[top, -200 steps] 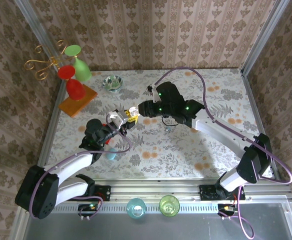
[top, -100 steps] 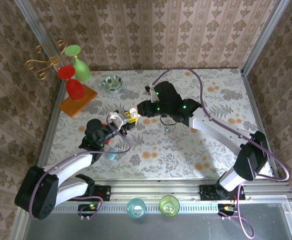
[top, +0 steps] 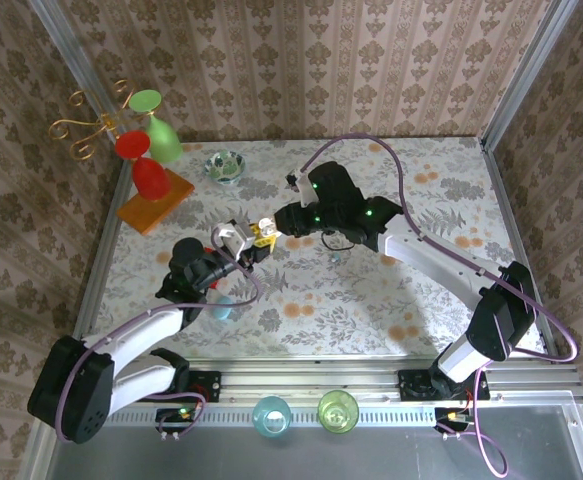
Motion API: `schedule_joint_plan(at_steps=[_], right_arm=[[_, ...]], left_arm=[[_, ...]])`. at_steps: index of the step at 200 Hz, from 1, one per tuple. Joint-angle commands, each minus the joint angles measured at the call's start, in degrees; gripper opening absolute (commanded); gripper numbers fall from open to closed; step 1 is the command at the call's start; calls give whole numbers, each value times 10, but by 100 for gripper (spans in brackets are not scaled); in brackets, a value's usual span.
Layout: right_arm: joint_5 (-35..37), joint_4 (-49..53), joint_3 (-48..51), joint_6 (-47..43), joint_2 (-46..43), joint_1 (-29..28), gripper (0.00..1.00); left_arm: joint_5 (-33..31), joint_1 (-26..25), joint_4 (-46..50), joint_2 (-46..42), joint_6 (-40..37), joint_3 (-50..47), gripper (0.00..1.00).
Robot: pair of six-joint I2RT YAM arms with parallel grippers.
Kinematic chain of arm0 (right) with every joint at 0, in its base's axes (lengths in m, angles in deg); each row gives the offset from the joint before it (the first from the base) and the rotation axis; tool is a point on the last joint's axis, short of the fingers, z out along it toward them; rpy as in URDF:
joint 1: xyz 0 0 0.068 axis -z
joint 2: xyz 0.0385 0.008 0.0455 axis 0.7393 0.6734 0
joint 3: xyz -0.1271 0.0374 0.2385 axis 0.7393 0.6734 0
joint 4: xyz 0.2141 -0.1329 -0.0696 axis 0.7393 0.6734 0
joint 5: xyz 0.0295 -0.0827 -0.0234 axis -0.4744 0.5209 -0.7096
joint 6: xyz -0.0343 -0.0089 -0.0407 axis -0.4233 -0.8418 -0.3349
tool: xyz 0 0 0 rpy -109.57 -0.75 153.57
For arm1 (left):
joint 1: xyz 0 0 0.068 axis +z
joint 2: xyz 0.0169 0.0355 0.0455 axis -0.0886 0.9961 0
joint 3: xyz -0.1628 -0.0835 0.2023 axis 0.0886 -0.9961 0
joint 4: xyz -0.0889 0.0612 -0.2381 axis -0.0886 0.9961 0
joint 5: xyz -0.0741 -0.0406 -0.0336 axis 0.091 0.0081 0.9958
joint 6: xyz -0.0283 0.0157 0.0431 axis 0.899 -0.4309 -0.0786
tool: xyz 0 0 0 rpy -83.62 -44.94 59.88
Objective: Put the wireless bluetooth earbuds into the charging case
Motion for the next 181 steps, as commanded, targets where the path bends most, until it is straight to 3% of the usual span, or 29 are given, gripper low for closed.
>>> schedule_joint_plan(at_steps=[1, 38, 83, 181], right_arm=[[-53, -19, 10, -55, -3, 3, 29], [-110, -29, 16, -107, -4, 14, 29], [-147, -26, 16, -152, -3, 24, 30], [-31, -13, 11, -118, -38, 27, 56]], left_arm=[[30, 8, 16, -19, 61, 33, 0], [68, 17, 33, -25, 114, 42, 0], [110, 21, 28, -28, 123, 42, 1], [96, 22, 25, -23, 108, 39, 1]])
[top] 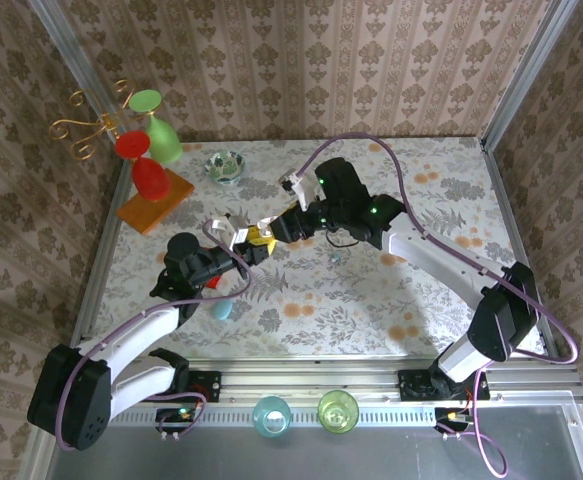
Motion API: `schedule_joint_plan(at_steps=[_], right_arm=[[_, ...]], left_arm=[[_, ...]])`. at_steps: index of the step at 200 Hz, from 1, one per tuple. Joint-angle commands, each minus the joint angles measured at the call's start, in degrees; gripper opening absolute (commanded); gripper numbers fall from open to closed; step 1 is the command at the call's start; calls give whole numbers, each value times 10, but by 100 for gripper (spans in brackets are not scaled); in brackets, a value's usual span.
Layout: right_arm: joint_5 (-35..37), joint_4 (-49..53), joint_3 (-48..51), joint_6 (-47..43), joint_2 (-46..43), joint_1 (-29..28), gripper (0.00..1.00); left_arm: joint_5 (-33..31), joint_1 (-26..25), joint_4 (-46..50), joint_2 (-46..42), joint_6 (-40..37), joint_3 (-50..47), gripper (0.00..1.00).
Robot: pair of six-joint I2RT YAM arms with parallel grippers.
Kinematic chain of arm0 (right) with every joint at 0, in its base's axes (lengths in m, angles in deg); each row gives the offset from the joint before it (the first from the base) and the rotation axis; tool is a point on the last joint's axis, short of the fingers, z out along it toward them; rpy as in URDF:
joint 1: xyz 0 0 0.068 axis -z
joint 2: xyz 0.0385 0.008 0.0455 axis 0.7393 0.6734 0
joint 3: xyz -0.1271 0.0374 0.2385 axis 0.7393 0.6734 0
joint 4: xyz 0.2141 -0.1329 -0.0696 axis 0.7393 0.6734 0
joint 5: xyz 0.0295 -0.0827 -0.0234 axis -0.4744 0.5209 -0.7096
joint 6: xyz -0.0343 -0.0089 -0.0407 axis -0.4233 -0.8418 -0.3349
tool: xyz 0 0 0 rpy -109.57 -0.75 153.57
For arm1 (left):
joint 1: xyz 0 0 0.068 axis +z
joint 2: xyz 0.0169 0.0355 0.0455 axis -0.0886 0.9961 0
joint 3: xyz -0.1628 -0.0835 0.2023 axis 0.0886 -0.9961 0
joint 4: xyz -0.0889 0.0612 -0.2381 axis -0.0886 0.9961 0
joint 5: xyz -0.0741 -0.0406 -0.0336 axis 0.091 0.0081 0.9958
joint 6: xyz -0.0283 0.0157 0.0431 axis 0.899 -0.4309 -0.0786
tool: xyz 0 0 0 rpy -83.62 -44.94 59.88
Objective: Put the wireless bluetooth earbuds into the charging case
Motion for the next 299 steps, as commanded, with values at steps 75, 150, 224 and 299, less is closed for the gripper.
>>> schedule_joint_plan(at_steps=[75, 150, 224, 299], right_arm=[[161, 56, -14, 152, -44, -13, 54], [159, 112, -54, 232, -3, -30, 48], [130, 160, -125, 221, 63, -31, 46], [108, 170, -139, 210, 83, -30, 36]], left_arm=[[-73, -6, -42, -6, -77, 0, 0], [-121, -14, -36, 3, -152, -5, 0], [-121, -26, 0, 0, -185, -3, 0], [-126, -31, 6, 14, -192, 2, 0]])
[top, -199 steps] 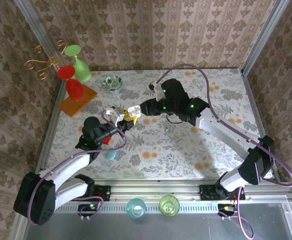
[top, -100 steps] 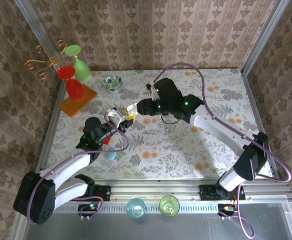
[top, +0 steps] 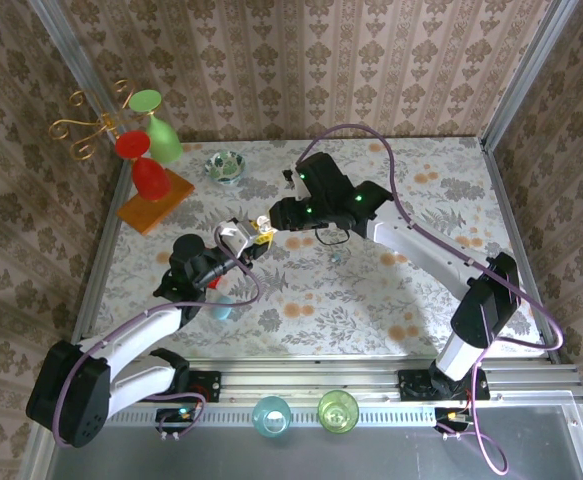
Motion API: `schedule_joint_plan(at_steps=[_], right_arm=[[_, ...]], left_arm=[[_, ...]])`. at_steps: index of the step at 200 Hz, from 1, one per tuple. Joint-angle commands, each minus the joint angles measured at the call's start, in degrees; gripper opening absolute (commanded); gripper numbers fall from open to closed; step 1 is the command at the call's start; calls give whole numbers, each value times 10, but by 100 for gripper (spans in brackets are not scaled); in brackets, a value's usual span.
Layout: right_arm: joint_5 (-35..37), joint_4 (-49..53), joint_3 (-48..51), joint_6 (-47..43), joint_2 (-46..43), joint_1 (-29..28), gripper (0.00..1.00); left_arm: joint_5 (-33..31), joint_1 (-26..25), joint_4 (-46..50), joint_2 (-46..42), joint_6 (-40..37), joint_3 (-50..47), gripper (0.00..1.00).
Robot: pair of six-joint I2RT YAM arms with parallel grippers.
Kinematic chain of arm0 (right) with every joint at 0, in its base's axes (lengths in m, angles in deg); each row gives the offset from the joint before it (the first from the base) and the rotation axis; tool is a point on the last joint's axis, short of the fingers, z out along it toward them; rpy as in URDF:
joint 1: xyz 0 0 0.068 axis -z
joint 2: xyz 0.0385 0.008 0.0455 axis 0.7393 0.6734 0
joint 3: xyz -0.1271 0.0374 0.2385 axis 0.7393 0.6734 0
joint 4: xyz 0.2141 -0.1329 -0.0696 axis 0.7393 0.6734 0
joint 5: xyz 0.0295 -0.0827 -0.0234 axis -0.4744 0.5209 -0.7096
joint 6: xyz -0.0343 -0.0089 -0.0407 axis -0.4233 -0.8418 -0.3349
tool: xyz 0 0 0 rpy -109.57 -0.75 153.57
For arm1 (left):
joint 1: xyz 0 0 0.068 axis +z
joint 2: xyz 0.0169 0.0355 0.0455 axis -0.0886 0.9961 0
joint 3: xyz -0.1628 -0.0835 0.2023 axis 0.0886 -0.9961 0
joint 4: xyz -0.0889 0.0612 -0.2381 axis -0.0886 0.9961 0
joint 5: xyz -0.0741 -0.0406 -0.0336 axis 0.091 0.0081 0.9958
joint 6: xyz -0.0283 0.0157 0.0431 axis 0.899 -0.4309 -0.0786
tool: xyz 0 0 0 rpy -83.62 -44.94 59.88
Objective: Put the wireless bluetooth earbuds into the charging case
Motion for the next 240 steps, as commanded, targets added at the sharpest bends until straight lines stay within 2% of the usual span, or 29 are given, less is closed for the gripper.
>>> schedule_joint_plan(at_steps=[1, 46, 82, 151, 179, 204, 240], right_arm=[[-17, 20, -19, -8, 13, -1, 36], [-35, 17, -16, -60, 16, 1, 28], [-81, 11, -5, -116, 14, 14, 24], [-173, 46, -12, -258, 14, 31, 24], [-219, 82, -31, -316, 21, 38, 25], [-242, 88, -39, -332, 25, 43, 25], [-250, 123, -66, -352, 45, 44, 27]], left_arm=[[-4, -5, 1, 5, -12, 4, 0], [2, -5, 21, -5, 18, 14, 0], [40, 5, 41, -16, 65, 25, 1], [111, 24, 39, -25, 173, 49, 1], [170, 29, 39, -20, 191, 57, 1], [196, 29, 21, -13, 209, 60, 2], [199, 30, 1, -13, 209, 56, 2]])
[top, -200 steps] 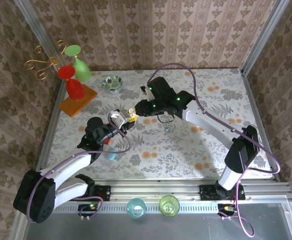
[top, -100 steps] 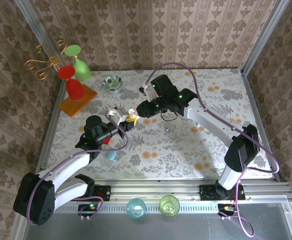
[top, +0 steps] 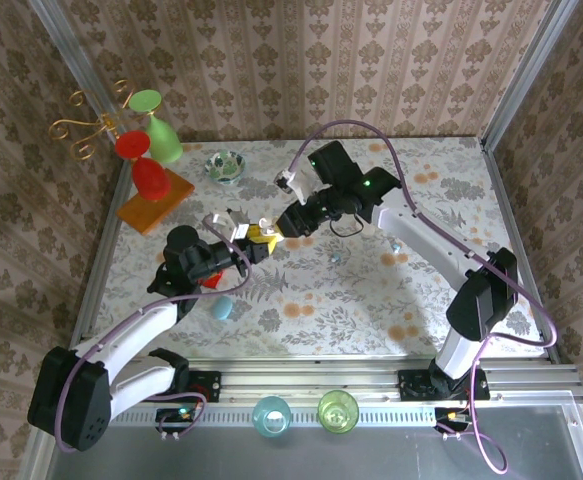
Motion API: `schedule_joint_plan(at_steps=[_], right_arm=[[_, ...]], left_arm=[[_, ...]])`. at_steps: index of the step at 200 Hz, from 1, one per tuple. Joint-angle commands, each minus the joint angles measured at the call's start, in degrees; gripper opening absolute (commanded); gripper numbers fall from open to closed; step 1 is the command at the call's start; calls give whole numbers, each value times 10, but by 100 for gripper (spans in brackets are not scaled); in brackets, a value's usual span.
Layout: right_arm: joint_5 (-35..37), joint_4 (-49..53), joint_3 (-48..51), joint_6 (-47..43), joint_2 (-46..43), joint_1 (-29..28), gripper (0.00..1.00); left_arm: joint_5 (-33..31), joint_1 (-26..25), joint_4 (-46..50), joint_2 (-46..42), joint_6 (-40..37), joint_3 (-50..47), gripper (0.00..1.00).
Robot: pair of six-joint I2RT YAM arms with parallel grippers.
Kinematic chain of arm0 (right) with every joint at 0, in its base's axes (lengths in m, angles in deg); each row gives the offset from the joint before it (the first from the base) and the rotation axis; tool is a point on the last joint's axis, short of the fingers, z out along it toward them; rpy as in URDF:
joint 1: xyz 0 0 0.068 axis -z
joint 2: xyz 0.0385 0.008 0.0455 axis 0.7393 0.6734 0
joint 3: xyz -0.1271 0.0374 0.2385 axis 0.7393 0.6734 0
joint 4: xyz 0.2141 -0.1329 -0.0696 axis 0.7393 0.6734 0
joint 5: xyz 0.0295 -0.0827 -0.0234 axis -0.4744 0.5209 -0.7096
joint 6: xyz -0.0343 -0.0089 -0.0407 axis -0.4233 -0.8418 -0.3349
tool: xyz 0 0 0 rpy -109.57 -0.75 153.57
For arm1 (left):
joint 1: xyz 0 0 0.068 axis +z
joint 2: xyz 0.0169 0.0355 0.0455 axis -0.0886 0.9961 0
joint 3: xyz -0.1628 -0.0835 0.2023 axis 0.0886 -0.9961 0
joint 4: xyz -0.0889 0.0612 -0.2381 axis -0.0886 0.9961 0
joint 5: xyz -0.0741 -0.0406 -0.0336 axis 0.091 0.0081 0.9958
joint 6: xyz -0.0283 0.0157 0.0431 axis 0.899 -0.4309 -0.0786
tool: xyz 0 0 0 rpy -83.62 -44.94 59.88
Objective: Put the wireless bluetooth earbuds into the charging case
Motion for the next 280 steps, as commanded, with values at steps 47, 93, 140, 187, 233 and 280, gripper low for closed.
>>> schedule_joint_plan(at_steps=[47, 93, 140, 187, 233, 280], right_arm=[[-1, 17, -18, -12, 2, -3, 34], [66, -26, 21, 26, -58, -1, 52], [96, -97, 89, 80, -121, 0, 65], [78, -144, 126, 127, -128, 1, 65], [89, -132, 131, 122, -113, 3, 62], [107, -124, 136, 117, -107, 11, 58]], left_arm=[[38, 2, -49, -1, 7, 18, 2], [30, 4, -63, -1, -5, 3, 2], [29, 4, -79, 1, -23, -6, 2], [34, 4, -113, 5, -40, -16, 2], [36, 4, -123, -2, -36, -16, 2], [43, 4, -133, -1, -22, -11, 1]])
